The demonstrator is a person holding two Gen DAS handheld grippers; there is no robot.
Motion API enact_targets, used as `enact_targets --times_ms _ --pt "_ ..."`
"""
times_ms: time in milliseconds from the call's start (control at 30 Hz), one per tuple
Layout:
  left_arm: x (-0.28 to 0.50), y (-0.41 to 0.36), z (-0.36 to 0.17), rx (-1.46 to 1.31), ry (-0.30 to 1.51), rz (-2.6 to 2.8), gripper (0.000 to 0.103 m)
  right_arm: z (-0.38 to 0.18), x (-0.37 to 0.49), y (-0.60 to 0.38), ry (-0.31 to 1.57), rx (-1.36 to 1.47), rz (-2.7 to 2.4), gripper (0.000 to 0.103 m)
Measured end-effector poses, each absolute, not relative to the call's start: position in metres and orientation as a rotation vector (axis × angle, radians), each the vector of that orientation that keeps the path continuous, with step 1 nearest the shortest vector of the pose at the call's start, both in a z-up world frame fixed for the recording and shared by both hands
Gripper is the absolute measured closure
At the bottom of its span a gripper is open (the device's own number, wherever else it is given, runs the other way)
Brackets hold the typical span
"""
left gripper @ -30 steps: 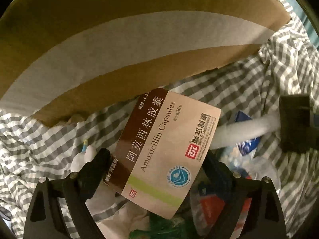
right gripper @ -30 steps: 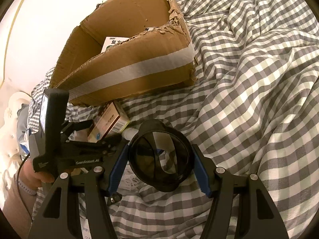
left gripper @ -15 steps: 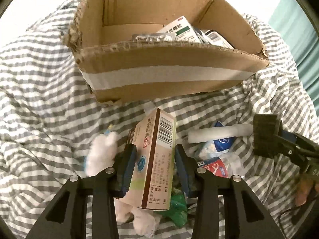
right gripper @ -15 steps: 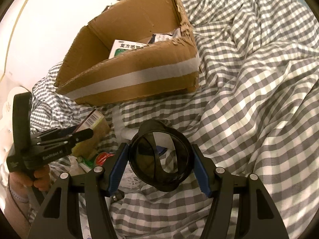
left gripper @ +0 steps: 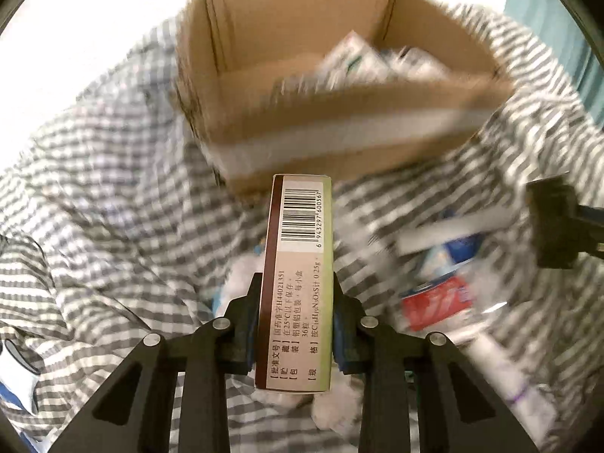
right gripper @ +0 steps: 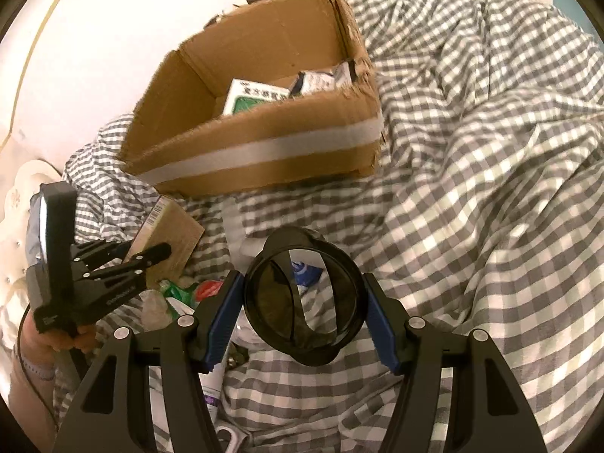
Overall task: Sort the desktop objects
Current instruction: 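Lift both items over the cardboard box and open both tools to drop them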
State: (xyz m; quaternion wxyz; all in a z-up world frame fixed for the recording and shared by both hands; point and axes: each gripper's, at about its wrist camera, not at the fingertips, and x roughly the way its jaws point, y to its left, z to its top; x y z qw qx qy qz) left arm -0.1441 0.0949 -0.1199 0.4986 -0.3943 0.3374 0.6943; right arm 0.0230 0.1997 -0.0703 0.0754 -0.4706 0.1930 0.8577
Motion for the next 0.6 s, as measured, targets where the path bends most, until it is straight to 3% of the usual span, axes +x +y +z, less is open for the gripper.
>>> enact_targets --times_ms 367,600 --pt "-0.129 0.117 0.009 -0.724 0.566 1.691 0.073 0.019 -0.022 0.198 0.467 -1.199 2.777 0.041" --pt "-0.154 0.185 0.001 -0.767 0.54 1.763 0.073 0.029 -0.096 0.22 0.479 -1.198 2.795 0.041"
